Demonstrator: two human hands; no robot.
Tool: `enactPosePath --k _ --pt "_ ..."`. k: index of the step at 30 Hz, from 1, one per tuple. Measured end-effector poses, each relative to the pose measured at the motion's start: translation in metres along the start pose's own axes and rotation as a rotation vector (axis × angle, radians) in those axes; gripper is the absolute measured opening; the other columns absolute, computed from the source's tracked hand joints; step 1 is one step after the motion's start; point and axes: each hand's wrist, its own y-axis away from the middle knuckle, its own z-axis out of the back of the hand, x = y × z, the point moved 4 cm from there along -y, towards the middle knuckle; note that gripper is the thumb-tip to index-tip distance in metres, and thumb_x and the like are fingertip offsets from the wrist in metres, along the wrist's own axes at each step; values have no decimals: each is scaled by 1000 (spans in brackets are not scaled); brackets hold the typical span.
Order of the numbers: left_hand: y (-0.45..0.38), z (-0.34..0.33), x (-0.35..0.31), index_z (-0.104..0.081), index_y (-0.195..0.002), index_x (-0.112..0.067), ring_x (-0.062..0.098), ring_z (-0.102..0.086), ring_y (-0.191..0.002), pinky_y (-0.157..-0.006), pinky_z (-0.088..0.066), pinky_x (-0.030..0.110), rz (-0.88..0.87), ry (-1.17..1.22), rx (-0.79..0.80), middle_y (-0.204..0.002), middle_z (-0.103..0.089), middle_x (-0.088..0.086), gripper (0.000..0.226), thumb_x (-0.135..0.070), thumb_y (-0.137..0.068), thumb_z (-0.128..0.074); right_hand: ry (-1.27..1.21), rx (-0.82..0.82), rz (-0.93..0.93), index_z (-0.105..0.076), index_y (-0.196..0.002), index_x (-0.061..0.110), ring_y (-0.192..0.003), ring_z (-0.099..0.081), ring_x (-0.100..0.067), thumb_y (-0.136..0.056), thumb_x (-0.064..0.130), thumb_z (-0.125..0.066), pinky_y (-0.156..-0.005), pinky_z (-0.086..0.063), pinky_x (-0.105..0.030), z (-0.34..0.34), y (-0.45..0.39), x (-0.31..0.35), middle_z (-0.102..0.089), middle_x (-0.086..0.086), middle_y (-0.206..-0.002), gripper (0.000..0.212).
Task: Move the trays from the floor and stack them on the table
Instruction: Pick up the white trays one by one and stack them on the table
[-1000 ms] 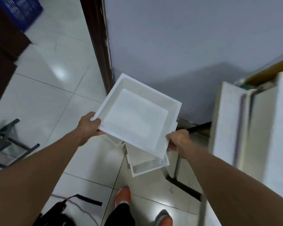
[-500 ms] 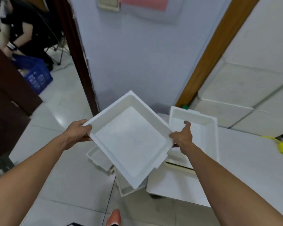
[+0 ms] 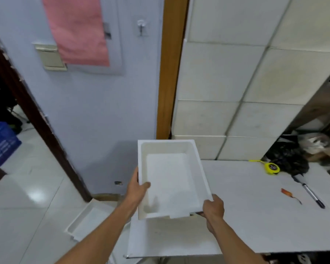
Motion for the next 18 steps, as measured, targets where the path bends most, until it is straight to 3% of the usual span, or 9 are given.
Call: enactPosePath --k 3,7,9,12,18 --pt "10 -32 19 -41 -134 -13 26 -57 -101 -83 -50 35 125 -24 -39 -118 -59 8 56 5 -84 -56 18 -56 -7 -64 -108 10 -84 -68 -36 -81 -5 -40 -73 -60 -54 17 -17 -15 -69 -15 -102 39" --pt "7 -47 37 -41 -137 -15 28 -55 -106 -93 -50 42 165 -88 -38 -120 -58 10 56 4 -85 -54 28 -101 -11 -61 -97 13 -81 -67 -34 -84 -6 -38 -66 -61 -41 24 -16 -12 -67 -11 -96 33" --pt "4 -46 43 -36 -139 -18 30 -54 -110 -98 -49 48 178 -127 -33 -123 -56 10 60 2 -85 -56 39 -103 -11 -60 -96 14 -81 -67 -34 -86 -5 -38 -66 -61 -41 18 -19 -15 -67 -12 -97 31" --pt "2 -42 48 -29 -142 -17 30 -50 -113 -101 -44 47 192 -155 -37 -128 -52 11 63 1 -87 -55 34 -76 -4 -61 -102 11 -86 -67 -35 -87 -2 -38 -77 -60 -49 0 -23 -17 -68 -15 -102 30" --pt "3 -28 61 -28 -145 -13 30 -47 -127 -109 -41 43 169 -236 -28 -138 -47 8 57 -2 -93 -50 44 -98 -80 -51 -129 5 -97 -65 -37 -90 -1 -38 -85 -58 -45 -21 -26 -4 -62 -19 -121 41"
